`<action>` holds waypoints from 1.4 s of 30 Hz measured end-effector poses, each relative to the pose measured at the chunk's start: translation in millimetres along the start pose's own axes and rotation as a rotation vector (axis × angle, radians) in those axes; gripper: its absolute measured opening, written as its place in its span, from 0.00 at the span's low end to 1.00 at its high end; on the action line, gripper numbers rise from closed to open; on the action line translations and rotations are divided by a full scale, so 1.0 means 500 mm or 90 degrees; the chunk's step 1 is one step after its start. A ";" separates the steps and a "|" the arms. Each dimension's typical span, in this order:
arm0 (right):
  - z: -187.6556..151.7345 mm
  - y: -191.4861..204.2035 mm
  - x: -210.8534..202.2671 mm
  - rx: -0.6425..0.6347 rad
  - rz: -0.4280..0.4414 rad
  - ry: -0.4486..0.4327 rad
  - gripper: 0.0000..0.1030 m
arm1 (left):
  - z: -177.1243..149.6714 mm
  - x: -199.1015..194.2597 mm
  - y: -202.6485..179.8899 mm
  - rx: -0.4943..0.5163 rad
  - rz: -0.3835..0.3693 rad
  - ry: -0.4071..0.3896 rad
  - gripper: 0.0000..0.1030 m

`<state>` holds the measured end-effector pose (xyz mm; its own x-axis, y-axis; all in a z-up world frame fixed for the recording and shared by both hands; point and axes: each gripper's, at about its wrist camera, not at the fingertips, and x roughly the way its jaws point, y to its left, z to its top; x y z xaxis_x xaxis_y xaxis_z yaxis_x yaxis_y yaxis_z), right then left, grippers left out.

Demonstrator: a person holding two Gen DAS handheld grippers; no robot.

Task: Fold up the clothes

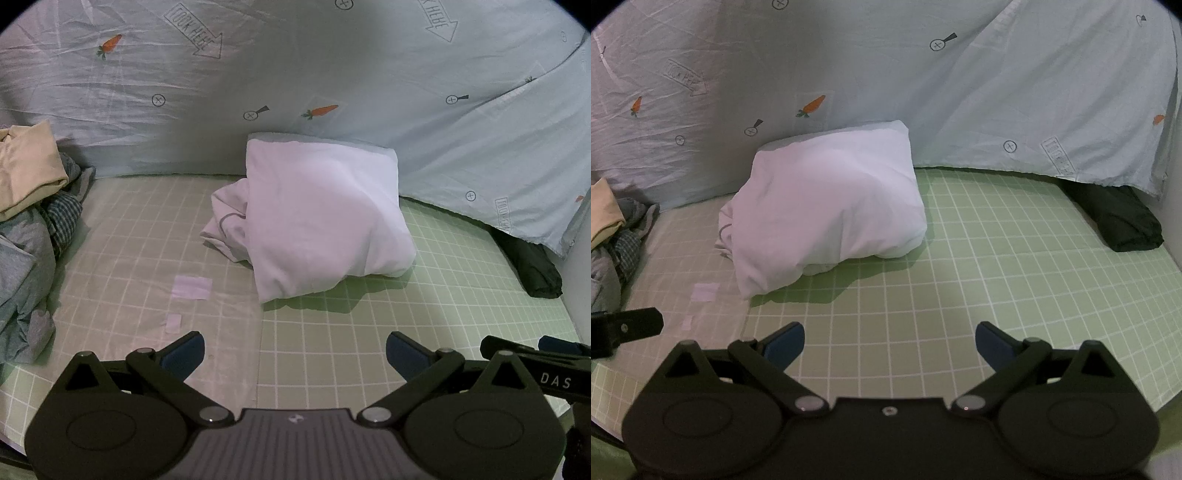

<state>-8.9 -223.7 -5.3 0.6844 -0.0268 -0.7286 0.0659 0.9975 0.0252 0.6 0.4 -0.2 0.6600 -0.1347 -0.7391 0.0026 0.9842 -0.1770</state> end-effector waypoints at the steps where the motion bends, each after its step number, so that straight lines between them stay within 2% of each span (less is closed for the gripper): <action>1: 0.000 0.000 0.000 0.000 0.000 0.001 0.97 | 0.001 0.001 0.001 -0.001 -0.001 0.001 1.00; 42: 0.000 0.003 0.016 0.006 -0.004 0.011 0.97 | 0.000 0.017 0.007 0.001 0.003 0.010 1.00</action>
<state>-3.3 -222.6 -10.9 0.6717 -0.0326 -0.7401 0.0781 0.9966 0.0269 6.3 2.6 -7.3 0.6485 -0.1318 -0.7497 0.0009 0.9850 -0.1723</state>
